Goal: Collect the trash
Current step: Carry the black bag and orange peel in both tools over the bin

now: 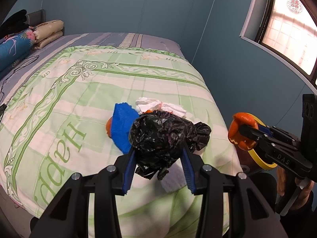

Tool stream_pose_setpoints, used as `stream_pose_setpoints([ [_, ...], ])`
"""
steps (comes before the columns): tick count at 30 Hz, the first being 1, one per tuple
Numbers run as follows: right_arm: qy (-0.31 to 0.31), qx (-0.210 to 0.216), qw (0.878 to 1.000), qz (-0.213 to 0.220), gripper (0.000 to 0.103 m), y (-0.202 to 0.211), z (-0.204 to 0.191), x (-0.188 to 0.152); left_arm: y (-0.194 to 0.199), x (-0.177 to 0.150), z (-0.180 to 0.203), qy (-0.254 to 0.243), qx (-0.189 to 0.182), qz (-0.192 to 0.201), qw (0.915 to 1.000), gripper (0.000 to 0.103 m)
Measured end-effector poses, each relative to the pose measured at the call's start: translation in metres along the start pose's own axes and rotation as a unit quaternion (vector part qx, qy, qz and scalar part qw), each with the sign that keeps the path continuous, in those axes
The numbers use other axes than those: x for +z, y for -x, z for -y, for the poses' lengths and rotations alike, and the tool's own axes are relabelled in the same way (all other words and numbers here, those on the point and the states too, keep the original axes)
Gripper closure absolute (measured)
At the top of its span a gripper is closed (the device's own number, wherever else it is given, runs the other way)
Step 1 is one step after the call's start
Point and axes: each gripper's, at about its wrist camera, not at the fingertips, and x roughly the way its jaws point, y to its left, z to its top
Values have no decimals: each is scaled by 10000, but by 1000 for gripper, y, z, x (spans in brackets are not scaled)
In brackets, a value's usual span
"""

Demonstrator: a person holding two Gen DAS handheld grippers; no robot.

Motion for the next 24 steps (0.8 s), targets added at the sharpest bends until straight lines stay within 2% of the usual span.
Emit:
stream_pose_setpoints([
  [13, -118, -257, 9995, 152, 73, 11, 43, 11, -21, 24, 35, -193, -273, -29, 9994, 63],
  [24, -427, -526, 9975, 221, 73, 20, 88, 5, -49, 36, 80, -519, -525, -212, 9970, 63],
])
